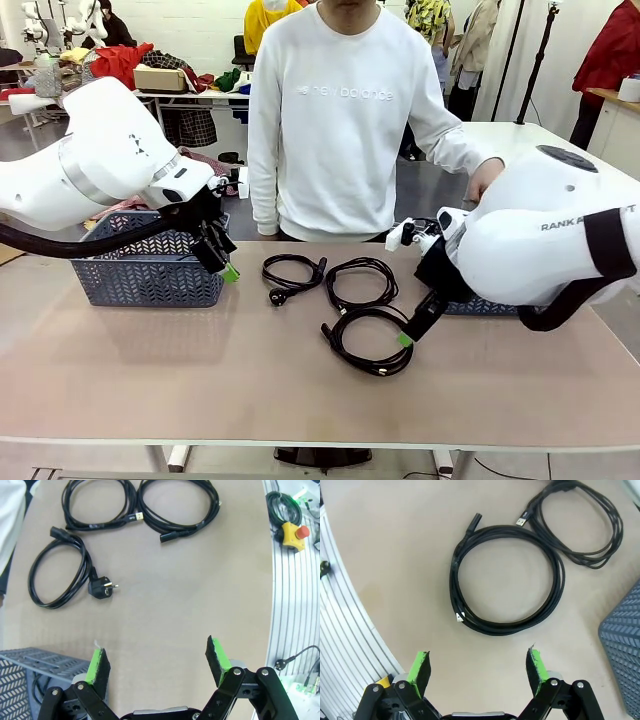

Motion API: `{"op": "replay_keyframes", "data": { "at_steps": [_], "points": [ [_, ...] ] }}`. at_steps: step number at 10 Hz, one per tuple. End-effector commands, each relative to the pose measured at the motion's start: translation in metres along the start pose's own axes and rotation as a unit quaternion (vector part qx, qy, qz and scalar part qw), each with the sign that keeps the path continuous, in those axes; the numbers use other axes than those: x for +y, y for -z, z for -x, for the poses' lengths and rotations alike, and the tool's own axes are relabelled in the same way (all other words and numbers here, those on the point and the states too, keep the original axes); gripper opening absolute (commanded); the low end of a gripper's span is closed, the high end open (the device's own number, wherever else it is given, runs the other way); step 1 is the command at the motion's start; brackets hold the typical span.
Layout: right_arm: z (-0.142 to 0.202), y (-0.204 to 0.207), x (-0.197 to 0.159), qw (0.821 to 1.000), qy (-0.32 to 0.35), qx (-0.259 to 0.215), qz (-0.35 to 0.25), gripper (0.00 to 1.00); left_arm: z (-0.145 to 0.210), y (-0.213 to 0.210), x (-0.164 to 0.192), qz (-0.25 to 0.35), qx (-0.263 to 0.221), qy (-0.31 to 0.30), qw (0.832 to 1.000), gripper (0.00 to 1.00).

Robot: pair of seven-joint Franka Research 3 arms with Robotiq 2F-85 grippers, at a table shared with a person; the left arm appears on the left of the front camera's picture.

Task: Organize the cables according to human instructions.
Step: Pick up a bundle of cables and place it in the basket indicated by the human.

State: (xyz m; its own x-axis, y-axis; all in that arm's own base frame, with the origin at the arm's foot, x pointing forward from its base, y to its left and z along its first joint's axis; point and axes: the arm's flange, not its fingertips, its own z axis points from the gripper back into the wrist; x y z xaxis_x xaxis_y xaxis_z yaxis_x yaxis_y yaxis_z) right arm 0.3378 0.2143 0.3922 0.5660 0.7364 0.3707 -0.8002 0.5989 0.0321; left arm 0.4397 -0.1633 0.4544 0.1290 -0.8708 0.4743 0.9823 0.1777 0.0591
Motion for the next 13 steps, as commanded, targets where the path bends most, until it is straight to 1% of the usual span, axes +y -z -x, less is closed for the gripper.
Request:
{"op": "replay_keyframes", "data": {
  "at_steps": [1,2,7,10,13],
  "points": [
    [-0.01,-0.005,-0.003,1.0,0.012,0.009,0.017,1.0,0.0,-0.001,0.001,0.001,0.0,-0.001,1.0,1.0],
    [0.0,0.0,0.0,1.0,0.0,0.0,0.0,1.0,0.0,-0.001,0.001,0.001,0.0,-0.001,1.0,1.0],
    [-0.002,0.0,-0.001,1.0,0.0,0.003,0.002,1.0,0.0,-0.001,0.001,0.001,0.0,-0.001,1.0,1.0],
    [-0.032,0.011,0.004,0.999,0.006,0.04,-0.013,1.0,0.0,-0.001,0.001,0.001,0.0,-0.001,1.0,1.0],
    [-0.065,0.03,0.015,0.998,-0.006,0.058,-0.019,1.0,0.0,-0.001,0.001,0.001,0.0,-0.001,1.0,1.0]
  ]
}}
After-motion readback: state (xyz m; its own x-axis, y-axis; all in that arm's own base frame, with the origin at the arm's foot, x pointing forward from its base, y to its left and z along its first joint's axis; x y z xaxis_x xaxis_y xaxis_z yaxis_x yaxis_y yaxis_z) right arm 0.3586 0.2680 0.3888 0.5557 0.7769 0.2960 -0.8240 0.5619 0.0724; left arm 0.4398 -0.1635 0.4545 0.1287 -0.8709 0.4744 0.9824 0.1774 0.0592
